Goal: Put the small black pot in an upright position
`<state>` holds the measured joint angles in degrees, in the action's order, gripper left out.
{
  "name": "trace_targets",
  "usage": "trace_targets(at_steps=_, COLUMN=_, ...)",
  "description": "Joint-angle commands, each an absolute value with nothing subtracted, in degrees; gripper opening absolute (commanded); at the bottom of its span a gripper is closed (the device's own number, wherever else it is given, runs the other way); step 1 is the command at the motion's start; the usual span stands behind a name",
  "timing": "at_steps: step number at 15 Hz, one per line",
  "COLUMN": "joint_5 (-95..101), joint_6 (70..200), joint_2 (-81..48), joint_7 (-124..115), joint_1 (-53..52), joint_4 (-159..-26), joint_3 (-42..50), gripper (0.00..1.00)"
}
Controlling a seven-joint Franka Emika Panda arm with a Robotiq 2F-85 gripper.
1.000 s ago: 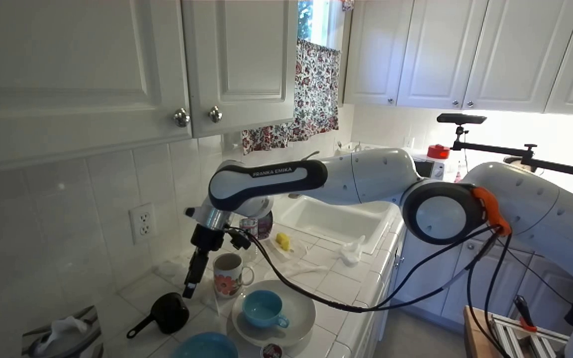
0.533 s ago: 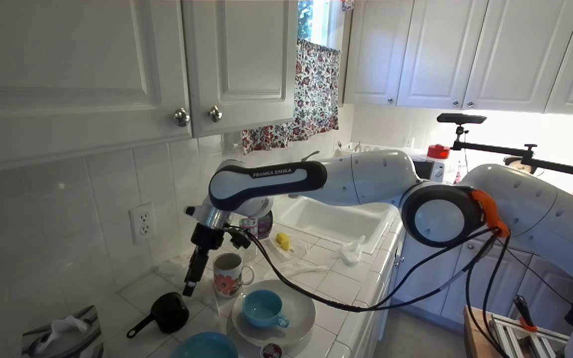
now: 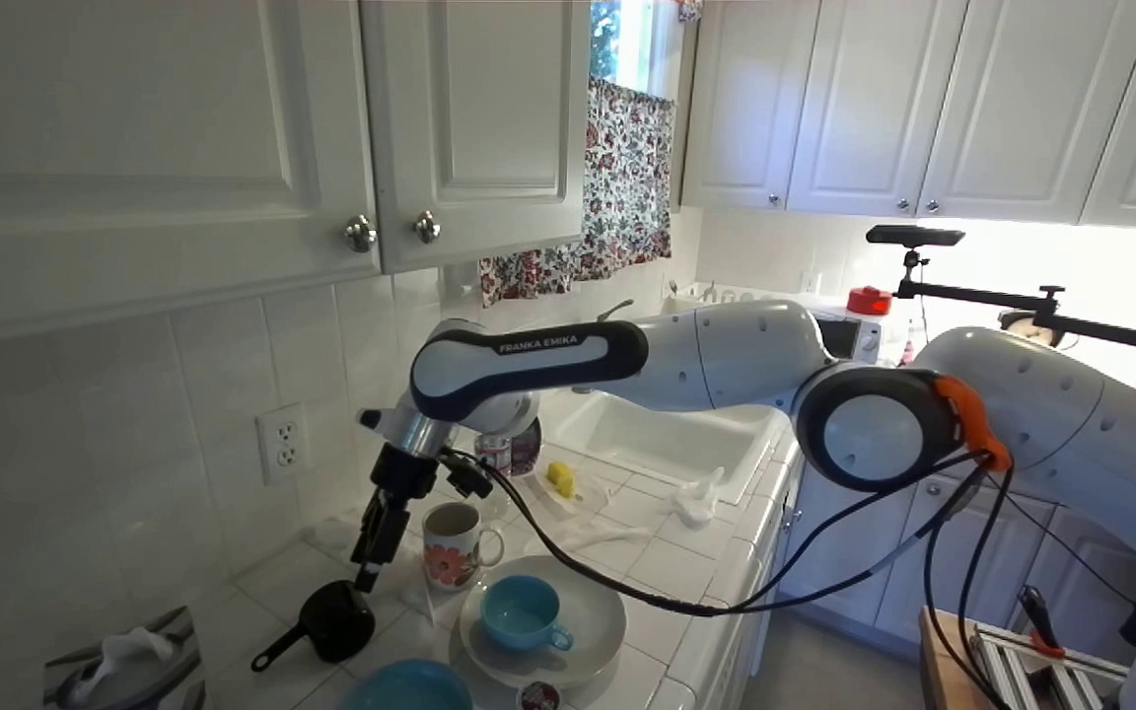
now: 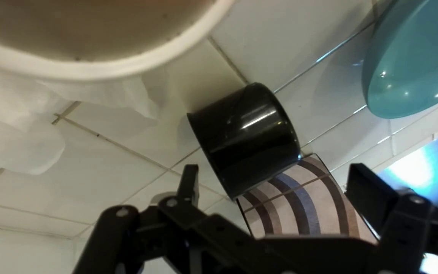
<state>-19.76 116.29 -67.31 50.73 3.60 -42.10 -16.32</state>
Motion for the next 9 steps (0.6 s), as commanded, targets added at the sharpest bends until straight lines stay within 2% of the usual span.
trace_targets(at_steps=1, joint_5=-20.30, joint_6=116.68, joint_2=-69.10, joint_7=55.20, joint_1=3.62, joint_4=-40.65, joint_3=-18.04, gripper=1.00)
trace_targets(at_steps=9, joint_5=-19.00, joint_6=115.32, joint_2=-71.12, joint_7=61.13, joint_1=2.22, joint_4=-39.99, joint_3=-17.91, gripper=1.00)
